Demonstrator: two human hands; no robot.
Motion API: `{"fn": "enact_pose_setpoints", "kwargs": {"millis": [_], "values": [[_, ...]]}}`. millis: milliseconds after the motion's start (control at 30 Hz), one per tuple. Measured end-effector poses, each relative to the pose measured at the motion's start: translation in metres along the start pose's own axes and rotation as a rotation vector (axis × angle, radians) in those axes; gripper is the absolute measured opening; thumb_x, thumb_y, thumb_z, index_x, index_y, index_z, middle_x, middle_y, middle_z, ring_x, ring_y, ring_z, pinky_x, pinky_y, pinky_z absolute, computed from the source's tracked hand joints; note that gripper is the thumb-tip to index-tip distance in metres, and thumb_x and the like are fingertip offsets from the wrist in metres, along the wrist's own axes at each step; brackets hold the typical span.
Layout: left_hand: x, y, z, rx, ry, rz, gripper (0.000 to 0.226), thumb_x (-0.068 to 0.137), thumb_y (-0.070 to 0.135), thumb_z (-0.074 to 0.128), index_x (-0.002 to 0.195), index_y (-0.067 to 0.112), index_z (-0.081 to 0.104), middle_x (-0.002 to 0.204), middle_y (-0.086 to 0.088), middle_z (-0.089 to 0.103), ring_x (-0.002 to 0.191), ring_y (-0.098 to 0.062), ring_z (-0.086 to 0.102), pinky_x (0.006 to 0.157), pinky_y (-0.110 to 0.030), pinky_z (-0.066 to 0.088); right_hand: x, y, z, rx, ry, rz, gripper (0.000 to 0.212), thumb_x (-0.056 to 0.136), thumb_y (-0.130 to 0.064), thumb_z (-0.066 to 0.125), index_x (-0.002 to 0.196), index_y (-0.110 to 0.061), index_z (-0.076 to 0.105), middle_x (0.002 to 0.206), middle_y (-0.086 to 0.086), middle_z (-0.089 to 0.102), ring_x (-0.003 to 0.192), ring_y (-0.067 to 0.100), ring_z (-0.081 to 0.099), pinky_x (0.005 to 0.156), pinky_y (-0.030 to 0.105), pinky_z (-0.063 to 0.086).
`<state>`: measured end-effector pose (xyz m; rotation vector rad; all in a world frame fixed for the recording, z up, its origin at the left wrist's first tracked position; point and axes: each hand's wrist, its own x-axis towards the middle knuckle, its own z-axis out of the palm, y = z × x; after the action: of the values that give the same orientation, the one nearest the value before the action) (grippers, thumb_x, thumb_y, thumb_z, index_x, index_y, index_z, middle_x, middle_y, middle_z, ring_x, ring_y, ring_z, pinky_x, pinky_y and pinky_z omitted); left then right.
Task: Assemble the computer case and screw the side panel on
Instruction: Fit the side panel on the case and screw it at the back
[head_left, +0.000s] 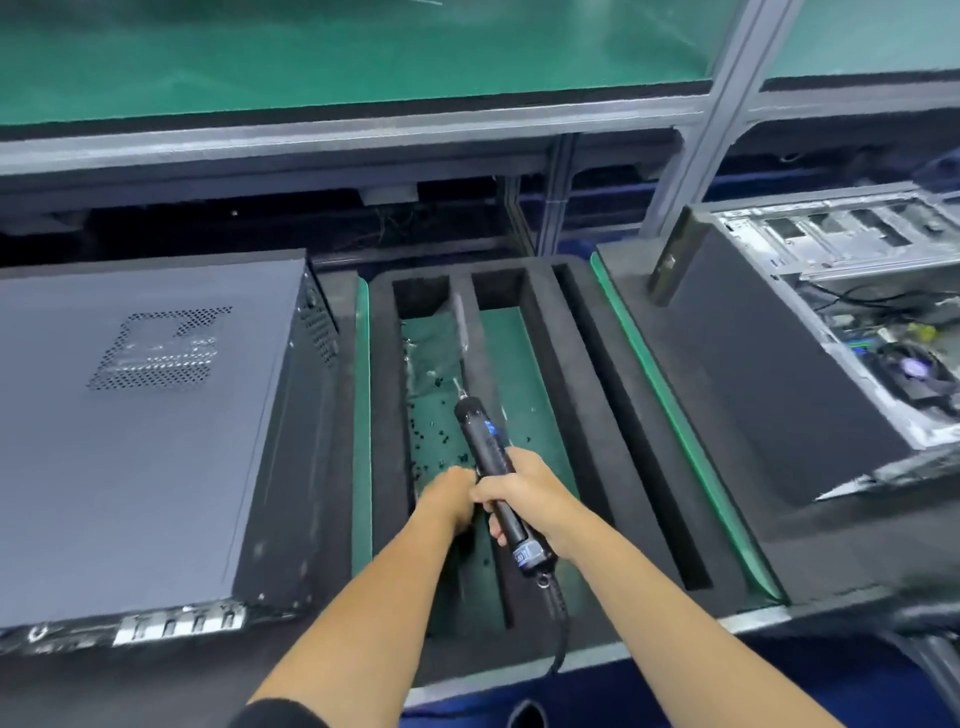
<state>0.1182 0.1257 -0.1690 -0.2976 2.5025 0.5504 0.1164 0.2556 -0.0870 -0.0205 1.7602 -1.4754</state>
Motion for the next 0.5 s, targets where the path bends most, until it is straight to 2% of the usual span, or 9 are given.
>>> {"fn": "enact_pose_setpoints", "kwargs": {"millis": [167, 367, 500], "values": [[0.008, 0.0, -0.006, 0.06, -0.015, 0.0, 0.025, 0.085, 0.002, 0.049, 0.104, 0.006, 0.064, 0.107, -0.011, 0.066, 0.098, -0.03, 0.062, 0.087, -0.039, 0.051, 0.014, -0.004, -0.005, -0.003, -0.026, 0.016, 0.02, 0.08, -0.004, 0.064, 0.092, -0.007, 0.048, 0.063, 0.006, 0.054, 0.045, 0.021, 0.052, 0.045, 0.03, 0.045], [0.014, -0.009, -0.004, 0.08, -0.04, -0.001, 0.03, 0.088, 0.003, 0.044, 0.114, 0.005, 0.06, 0.118, -0.012, 0.06, 0.107, -0.029, 0.058, 0.094, -0.036, 0.047, 0.024, -0.008, -0.01, 0.01, -0.033, 0.014, 0.018, 0.081, -0.002, 0.064, 0.086, -0.007, 0.047, 0.061, 0.006, 0.053, 0.045, 0.024, 0.051, 0.046, 0.03, 0.045], [0.015, -0.01, -0.01, 0.051, -0.016, -0.029, 0.028, 0.088, 0.005, 0.042, 0.111, 0.005, 0.058, 0.115, -0.015, 0.059, 0.104, -0.03, 0.058, 0.086, -0.033, 0.048, 0.028, -0.009, -0.011, 0.023, -0.047, 0.017, 0.018, 0.08, -0.001, 0.063, 0.085, -0.007, 0.047, 0.06, 0.006, 0.054, 0.045, 0.024, 0.051, 0.046, 0.03, 0.045]]}}
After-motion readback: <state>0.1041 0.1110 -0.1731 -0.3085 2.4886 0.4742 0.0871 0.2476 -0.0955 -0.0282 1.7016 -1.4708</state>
